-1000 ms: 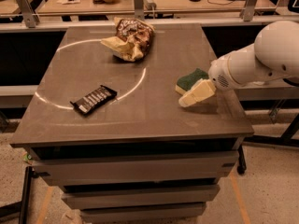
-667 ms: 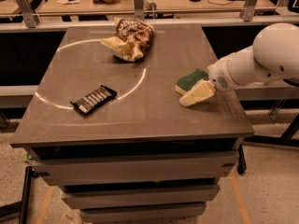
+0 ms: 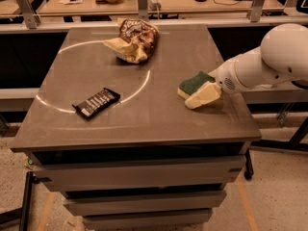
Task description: Move sponge near brown chip bag
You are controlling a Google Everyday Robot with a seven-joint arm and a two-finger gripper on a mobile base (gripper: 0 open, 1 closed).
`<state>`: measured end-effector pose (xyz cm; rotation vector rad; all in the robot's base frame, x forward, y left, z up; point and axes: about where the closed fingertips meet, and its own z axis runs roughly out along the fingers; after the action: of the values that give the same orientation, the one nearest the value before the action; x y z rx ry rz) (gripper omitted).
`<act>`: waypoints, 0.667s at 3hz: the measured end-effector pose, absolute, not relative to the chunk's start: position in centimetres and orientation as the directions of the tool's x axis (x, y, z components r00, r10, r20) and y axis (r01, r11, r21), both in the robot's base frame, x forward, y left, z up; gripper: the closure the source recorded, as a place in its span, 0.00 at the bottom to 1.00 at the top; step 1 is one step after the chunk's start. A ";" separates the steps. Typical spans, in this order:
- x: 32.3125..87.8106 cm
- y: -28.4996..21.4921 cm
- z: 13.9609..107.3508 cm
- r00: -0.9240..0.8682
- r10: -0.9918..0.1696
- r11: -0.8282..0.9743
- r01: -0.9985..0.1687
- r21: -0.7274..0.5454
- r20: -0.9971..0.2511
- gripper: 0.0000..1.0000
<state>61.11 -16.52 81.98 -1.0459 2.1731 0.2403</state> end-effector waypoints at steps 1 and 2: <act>61.1 -16.5 82.2 -0.426 -0.613 0.656 -0.744 -0.128 -0.665 0.86; 61.1 -16.5 82.3 -0.426 -0.613 0.656 -0.744 -0.128 -0.665 1.00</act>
Offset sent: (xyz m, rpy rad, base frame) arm 0.0831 0.0544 0.0675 0.0993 -0.2682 0.1012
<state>61.12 -16.50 82.28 -1.0461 2.1726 0.2405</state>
